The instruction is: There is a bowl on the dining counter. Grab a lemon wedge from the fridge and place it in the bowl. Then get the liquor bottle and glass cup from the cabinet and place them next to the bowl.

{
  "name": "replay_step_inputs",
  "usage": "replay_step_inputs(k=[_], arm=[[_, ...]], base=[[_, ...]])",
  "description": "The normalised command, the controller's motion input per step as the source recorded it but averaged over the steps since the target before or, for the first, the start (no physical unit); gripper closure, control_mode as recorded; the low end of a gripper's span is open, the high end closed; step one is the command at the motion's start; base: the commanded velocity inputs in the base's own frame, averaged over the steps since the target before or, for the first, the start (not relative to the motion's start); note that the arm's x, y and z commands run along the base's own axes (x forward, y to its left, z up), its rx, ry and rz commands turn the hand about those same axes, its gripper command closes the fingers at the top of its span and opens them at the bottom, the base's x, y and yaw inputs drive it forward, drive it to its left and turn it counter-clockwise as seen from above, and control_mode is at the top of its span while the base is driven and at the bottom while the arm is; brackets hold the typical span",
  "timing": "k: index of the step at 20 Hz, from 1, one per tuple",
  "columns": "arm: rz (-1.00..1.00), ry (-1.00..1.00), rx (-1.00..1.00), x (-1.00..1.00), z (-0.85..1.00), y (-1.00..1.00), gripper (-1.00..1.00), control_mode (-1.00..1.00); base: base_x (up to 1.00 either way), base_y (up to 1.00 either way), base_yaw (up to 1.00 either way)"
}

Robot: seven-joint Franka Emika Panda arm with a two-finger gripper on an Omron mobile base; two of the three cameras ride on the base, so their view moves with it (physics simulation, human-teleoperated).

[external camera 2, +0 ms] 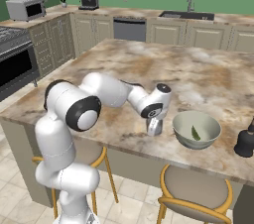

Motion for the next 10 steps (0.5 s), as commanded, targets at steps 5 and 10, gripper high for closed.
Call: replay_step_inputs(k=[5, 10], arm=[[0.0, -0.02, 0.01, -0.07, 0.0, -0.05, -1.0, -1.0], [0.0, -0.07, 0.0, -0.12, 0.21, -0.04, -1.0, -1.0]], base=[[0.0, 0.0, 0.0], [0.0, 0.0, 0.0]])
